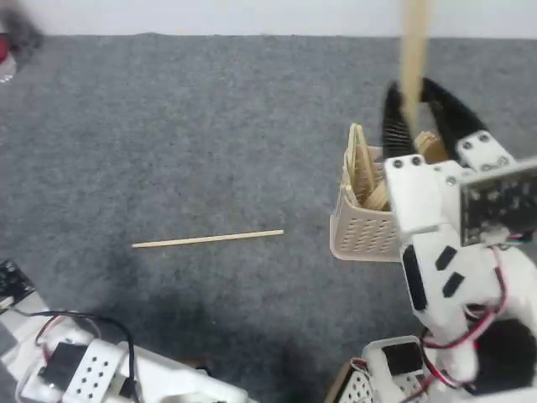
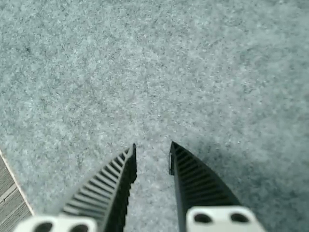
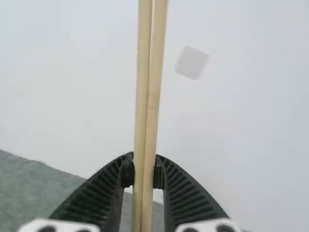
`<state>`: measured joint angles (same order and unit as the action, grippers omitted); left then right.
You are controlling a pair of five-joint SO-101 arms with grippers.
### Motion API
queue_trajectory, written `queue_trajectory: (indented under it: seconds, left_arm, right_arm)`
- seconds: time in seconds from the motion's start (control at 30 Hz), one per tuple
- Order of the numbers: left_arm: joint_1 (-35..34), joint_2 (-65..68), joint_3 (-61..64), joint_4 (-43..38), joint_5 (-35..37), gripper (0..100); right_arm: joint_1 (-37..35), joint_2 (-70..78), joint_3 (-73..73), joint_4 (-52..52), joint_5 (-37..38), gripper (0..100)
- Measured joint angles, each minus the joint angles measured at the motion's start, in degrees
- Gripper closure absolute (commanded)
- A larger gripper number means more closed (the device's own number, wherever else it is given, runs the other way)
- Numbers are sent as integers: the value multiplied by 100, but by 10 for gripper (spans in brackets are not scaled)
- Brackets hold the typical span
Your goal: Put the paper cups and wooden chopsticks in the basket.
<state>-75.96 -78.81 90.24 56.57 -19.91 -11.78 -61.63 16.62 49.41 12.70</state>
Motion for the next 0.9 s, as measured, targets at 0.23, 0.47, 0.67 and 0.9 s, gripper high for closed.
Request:
queue_trajectory:
  seconds: [0.23, 0.47, 0.67, 0.9]
  left_arm:
    - [0, 0, 0, 0, 0, 892]
    - [0, 0, 0, 0, 0, 892]
    - [0, 0, 0, 0, 0, 892]
    - [0, 0, 0, 0, 0, 892]
  right_arm:
    - [185, -967, 3068, -1873, -44, 991]
    - [273, -1196, 3833, -2013, -527, 991]
    - [264, -1196, 3982, -2013, -545, 900]
    - [264, -1257, 3877, -1442, -545, 740]
